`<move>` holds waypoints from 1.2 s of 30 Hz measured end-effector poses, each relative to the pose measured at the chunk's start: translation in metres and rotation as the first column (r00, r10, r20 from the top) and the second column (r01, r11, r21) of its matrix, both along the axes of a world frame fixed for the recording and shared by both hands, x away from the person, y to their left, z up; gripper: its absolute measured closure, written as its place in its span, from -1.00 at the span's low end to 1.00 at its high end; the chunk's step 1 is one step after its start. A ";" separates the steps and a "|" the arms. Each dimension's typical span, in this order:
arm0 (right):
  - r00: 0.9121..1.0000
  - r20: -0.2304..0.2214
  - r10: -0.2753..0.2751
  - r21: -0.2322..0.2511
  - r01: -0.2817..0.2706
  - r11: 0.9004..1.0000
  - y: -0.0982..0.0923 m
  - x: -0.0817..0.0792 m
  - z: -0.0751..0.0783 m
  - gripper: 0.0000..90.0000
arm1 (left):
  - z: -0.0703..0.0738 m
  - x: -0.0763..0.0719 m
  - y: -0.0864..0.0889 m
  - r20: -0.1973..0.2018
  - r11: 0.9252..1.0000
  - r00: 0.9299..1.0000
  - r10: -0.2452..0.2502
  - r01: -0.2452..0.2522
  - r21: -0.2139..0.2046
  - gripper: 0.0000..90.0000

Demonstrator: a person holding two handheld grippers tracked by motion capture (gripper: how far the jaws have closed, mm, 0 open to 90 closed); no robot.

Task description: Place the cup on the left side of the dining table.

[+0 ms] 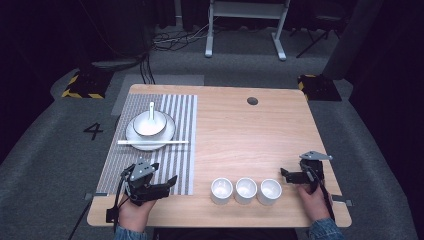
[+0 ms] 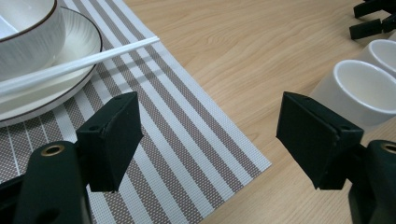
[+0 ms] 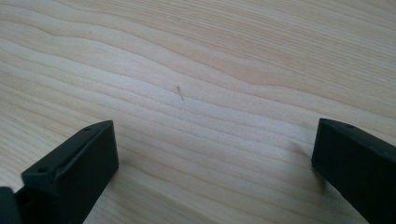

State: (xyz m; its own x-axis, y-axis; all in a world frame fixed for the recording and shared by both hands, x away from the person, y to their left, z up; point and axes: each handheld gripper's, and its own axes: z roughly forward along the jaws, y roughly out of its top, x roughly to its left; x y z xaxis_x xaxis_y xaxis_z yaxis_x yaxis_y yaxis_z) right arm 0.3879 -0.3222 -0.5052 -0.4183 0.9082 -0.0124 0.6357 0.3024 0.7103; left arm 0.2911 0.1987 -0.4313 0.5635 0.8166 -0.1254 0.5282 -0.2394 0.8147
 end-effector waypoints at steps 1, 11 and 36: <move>1.000 0.000 0.000 0.000 0.000 1.000 0.000 0.000 0.000 -0.99 | 0.000 0.000 0.000 0.000 1.000 1.000 0.000 0.000 0.000 -0.51; 1.000 0.000 0.000 0.000 0.000 1.000 0.000 0.000 0.000 -0.99 | 0.009 0.003 -0.018 0.023 0.999 0.999 -0.040 0.040 -0.009 -0.51; 1.000 0.001 0.000 0.000 0.000 1.000 0.000 0.000 0.000 -0.99 | 0.016 0.011 -0.075 0.027 0.980 0.980 -0.199 0.199 0.001 -0.51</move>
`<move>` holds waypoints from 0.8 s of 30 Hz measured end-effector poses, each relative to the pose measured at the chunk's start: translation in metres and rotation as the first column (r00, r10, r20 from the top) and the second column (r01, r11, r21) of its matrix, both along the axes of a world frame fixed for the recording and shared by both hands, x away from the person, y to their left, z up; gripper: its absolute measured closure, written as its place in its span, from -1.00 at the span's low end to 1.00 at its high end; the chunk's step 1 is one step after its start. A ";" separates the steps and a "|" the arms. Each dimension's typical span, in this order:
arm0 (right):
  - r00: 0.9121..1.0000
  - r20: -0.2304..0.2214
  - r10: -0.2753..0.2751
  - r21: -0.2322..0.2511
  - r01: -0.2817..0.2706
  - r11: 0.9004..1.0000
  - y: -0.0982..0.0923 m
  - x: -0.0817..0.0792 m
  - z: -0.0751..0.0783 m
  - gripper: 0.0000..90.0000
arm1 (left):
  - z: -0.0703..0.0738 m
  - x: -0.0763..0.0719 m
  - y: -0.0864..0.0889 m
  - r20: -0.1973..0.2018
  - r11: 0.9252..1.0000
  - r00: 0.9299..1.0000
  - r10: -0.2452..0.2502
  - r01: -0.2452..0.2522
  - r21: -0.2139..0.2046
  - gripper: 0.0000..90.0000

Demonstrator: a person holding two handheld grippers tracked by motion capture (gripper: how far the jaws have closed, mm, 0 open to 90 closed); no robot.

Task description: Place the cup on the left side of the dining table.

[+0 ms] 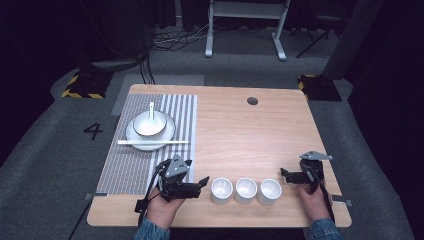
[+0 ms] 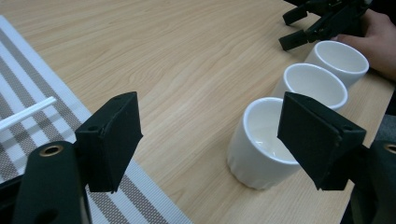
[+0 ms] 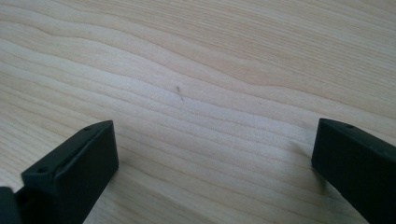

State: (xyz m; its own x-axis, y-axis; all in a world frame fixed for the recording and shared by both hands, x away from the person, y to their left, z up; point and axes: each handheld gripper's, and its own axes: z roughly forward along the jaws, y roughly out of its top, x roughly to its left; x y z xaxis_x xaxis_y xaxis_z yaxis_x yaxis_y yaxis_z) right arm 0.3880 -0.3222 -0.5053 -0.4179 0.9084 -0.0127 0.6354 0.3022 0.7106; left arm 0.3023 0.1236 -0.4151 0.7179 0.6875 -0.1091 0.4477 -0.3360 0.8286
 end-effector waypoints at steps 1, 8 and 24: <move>1.000 0.000 0.000 0.000 0.000 1.000 0.000 0.000 0.000 -0.99 | 0.000 0.000 -0.002 0.001 1.000 1.000 -0.004 0.004 0.001 -0.52; 1.000 0.000 0.000 0.000 0.000 1.000 0.000 0.000 0.000 -0.99 | -0.002 -0.001 -0.017 0.001 0.999 0.999 -0.037 0.037 -0.016 -0.53; 1.000 0.000 0.000 0.000 0.000 1.000 0.000 0.000 0.000 -0.99 | -0.010 -0.005 -0.048 0.003 0.998 0.998 -0.056 0.057 -0.025 -0.65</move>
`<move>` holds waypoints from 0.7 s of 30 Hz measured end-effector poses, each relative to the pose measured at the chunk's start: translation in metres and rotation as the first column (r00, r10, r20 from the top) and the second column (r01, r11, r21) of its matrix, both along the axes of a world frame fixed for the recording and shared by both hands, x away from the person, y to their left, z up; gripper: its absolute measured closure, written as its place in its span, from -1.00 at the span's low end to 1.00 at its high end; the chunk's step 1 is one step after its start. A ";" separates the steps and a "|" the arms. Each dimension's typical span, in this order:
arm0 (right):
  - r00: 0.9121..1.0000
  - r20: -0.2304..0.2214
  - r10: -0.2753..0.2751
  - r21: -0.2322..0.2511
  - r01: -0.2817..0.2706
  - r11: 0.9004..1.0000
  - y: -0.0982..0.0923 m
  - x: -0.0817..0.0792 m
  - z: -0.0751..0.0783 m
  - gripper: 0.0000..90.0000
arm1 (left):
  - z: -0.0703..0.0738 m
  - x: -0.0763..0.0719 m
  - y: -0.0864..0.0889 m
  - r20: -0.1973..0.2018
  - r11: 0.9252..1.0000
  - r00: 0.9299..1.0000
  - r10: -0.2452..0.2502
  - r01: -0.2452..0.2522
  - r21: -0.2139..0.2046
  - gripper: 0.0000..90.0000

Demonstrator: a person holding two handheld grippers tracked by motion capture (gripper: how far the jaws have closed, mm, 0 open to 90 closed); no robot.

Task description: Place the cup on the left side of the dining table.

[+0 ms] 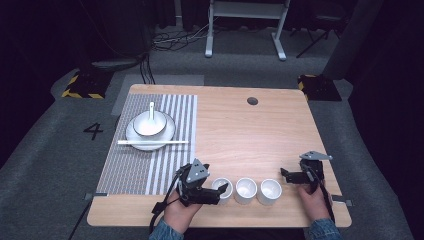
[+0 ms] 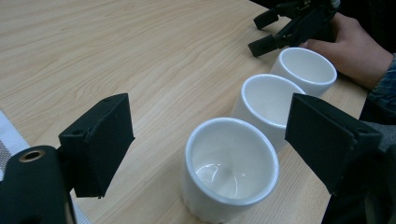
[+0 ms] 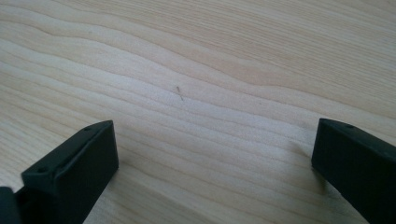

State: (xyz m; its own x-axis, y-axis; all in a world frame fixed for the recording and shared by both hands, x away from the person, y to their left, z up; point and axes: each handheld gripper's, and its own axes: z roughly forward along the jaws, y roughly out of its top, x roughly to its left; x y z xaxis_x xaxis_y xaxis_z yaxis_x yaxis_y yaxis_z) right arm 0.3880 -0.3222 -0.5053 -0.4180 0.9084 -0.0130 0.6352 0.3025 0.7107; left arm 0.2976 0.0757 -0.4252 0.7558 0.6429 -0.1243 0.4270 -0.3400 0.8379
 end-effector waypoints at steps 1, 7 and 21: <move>1.000 0.000 0.000 0.000 0.000 1.000 0.000 0.000 0.000 -0.99 | -0.001 -0.001 -0.002 -0.002 1.000 1.000 0.005 -0.005 -0.002 -0.65; 1.000 0.000 0.000 0.000 0.000 1.000 0.000 0.000 0.000 -0.99 | -0.011 -0.002 -0.013 -0.008 1.000 1.000 -0.001 0.001 0.031 -0.65; 1.000 0.000 0.000 0.000 0.000 1.000 0.000 0.000 0.000 -0.99 | -0.034 -0.001 -0.023 -0.048 0.999 0.998 -0.038 0.039 0.031 -0.65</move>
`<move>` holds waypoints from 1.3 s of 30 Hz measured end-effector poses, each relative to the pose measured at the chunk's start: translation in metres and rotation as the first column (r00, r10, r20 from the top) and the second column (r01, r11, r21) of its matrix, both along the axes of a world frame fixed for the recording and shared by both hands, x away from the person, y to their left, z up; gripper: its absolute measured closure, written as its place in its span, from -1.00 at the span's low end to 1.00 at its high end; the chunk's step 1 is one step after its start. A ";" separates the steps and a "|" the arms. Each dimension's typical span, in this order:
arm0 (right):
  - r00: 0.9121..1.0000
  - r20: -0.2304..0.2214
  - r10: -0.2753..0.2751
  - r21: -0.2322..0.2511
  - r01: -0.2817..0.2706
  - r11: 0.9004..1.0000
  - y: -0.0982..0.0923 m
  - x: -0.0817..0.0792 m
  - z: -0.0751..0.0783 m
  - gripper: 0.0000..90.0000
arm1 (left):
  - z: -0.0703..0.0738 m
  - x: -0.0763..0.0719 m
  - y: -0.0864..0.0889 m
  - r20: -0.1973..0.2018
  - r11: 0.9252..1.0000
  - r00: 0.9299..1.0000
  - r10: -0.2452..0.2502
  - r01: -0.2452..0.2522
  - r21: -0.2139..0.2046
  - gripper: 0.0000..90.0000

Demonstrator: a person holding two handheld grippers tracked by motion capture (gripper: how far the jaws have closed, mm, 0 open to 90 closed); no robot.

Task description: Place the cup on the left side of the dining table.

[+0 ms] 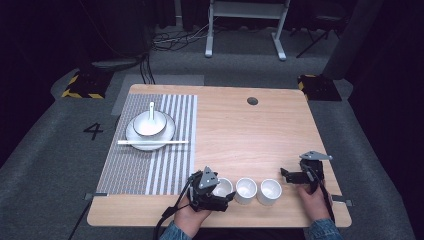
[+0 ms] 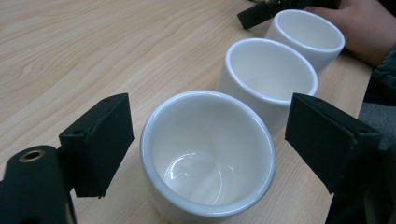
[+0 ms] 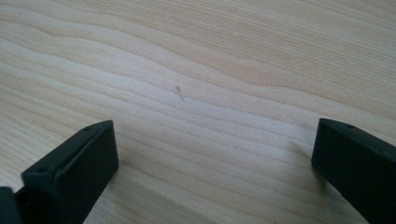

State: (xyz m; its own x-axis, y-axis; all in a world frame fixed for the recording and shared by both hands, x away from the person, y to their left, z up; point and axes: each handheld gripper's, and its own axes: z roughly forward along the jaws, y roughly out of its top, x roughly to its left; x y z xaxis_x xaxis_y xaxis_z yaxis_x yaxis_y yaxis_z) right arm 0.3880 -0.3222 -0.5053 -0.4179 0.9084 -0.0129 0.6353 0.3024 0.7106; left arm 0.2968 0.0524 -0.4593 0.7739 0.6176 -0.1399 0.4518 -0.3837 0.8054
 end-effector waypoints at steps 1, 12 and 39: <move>1.000 0.000 0.000 0.000 0.000 1.000 0.000 0.000 0.000 -0.99 | -0.002 0.000 -0.001 -0.001 1.000 1.000 -0.002 0.002 0.010 -0.65; 1.000 0.000 0.000 0.000 0.000 1.000 0.000 0.000 0.000 -0.99 | -0.018 0.003 -0.008 -0.032 0.998 0.999 -0.012 0.014 0.055 -0.58; 1.000 -0.002 -0.001 0.001 0.001 1.000 0.000 0.000 0.000 -0.99 | -0.021 0.001 -0.008 -0.001 0.998 1.000 -0.007 0.007 0.070 -0.41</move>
State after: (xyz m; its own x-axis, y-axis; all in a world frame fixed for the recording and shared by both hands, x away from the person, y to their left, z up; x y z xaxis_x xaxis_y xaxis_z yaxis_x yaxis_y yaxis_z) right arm 0.3876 -0.3222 -0.5052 -0.4166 0.9090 -0.0110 0.6369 0.3005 0.7100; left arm 0.2980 0.0440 -0.4799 0.7780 0.6208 -0.0969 0.4495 -0.4421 0.7762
